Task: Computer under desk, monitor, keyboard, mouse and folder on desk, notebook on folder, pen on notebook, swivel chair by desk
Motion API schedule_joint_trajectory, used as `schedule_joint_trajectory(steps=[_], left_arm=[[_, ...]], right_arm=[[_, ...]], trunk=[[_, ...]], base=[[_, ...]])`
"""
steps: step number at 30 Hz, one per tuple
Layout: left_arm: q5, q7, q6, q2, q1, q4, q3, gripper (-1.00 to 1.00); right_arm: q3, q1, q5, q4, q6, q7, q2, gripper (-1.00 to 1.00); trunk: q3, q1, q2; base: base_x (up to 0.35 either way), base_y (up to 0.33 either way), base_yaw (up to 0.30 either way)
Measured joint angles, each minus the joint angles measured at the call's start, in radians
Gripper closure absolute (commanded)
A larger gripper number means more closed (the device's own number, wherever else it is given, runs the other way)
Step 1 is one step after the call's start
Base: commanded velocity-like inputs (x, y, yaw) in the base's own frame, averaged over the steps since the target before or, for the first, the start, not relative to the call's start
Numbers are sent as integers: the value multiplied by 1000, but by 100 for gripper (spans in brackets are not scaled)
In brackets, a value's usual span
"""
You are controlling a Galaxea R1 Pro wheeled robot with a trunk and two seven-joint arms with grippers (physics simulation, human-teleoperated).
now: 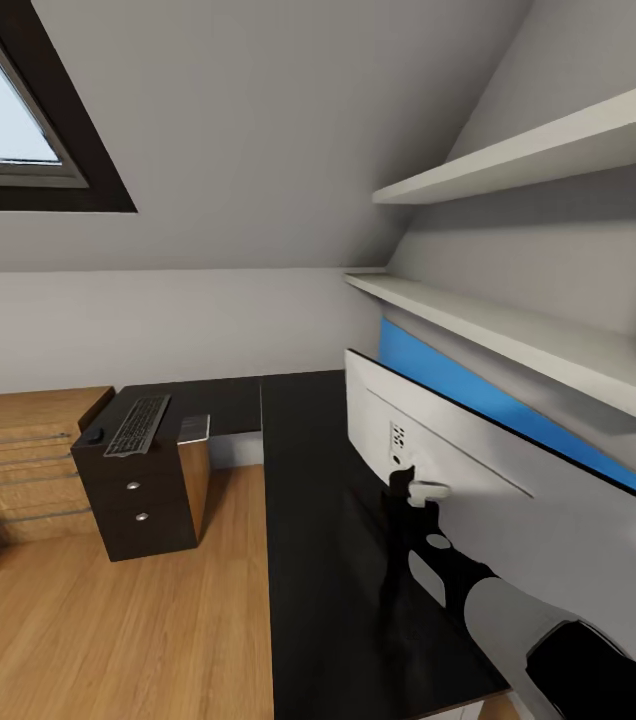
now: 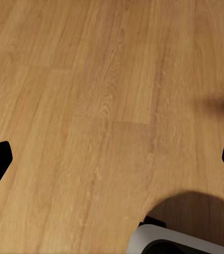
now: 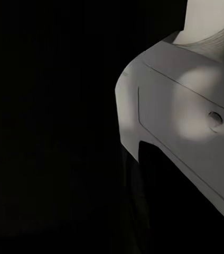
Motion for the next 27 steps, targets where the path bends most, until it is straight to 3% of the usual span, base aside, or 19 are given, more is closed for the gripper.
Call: schedule_joint_trajectory(steps=[12, 27], left_arm=[[1, 0, 0, 0, 0, 0, 0, -100], [1, 0, 0, 0, 0, 0, 0, -100]], right_arm=[[2, 0, 1, -1, -1, 2, 0, 100], [0, 2, 1, -3, -1, 8, 0, 100]], trunk=[[0, 0, 0], [0, 0, 0]], base=[[-47, 42, 0], [-217, 204, 0]])
